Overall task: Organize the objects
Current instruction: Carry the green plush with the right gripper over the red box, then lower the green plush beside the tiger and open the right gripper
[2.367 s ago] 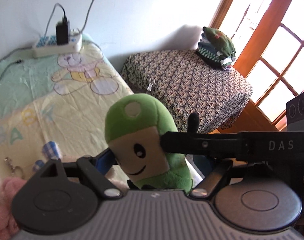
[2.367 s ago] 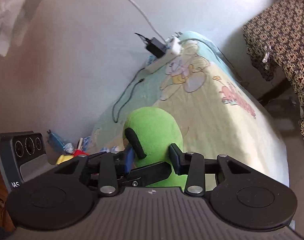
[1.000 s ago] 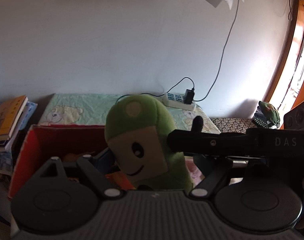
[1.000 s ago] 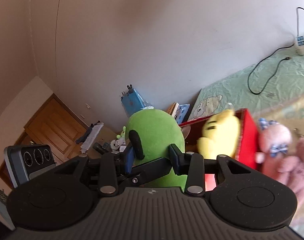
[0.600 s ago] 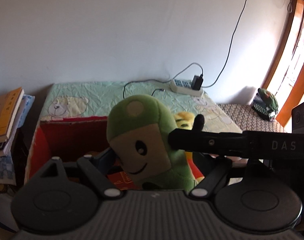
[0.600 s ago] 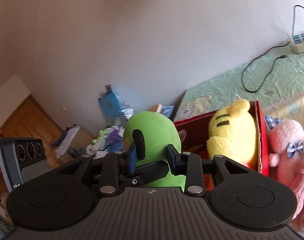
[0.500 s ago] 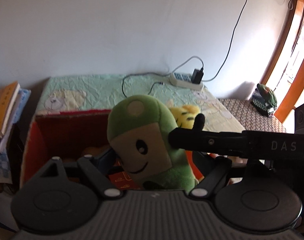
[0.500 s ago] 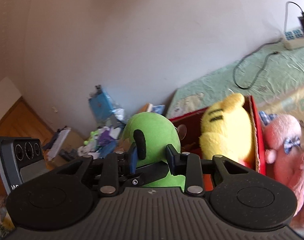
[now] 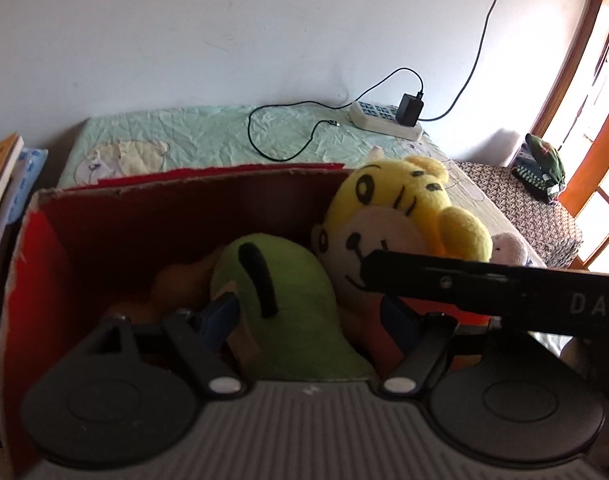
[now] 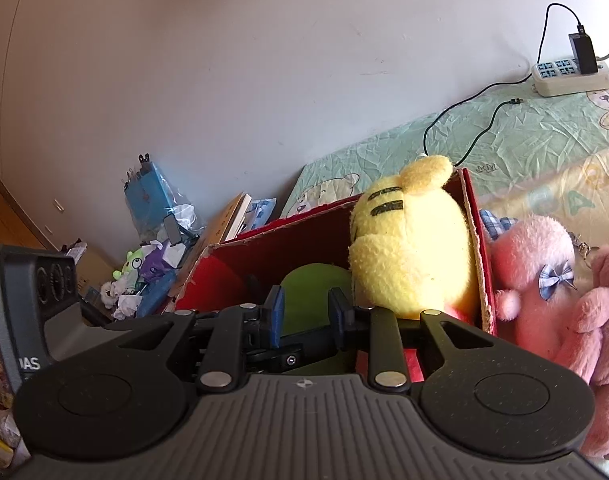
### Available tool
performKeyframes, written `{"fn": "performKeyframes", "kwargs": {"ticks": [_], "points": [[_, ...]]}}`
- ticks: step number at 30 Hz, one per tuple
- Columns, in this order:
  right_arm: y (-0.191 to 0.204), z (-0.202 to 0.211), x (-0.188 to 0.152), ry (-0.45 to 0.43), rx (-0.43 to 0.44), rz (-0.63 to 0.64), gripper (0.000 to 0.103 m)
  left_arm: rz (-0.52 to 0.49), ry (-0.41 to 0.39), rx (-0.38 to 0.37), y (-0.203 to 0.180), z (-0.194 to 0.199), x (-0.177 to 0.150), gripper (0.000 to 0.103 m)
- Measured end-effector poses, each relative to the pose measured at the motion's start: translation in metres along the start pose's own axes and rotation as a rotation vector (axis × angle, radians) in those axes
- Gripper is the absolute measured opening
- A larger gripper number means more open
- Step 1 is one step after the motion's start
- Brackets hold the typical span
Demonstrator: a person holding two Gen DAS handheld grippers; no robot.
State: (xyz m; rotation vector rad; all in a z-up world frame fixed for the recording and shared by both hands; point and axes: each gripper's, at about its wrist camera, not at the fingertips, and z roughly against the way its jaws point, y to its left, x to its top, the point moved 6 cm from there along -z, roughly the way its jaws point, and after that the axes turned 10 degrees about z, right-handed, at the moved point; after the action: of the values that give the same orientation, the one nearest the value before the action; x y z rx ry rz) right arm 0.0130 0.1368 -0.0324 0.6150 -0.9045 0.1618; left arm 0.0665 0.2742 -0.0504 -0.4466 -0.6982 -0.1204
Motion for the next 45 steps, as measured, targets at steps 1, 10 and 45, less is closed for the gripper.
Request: {"fn": "performKeyframes", "kwargs": {"ticks": [1,10,45], "points": [[-0.001,0.0,0.0,0.001,0.003,-0.003,0.027,0.005,0.004,-0.015,-0.001,0.0,0.0,0.079],[0.0,0.012,0.003,-0.035,-0.012,0.01,0.028,-0.075,-0.012,0.003,-0.022,-0.004,-0.006,0.091],[-0.009,0.046,-0.007,-0.072,-0.08,-0.011,0.03,-0.092,-0.023,0.313,-0.038,0.023,0.0,0.101]]}}
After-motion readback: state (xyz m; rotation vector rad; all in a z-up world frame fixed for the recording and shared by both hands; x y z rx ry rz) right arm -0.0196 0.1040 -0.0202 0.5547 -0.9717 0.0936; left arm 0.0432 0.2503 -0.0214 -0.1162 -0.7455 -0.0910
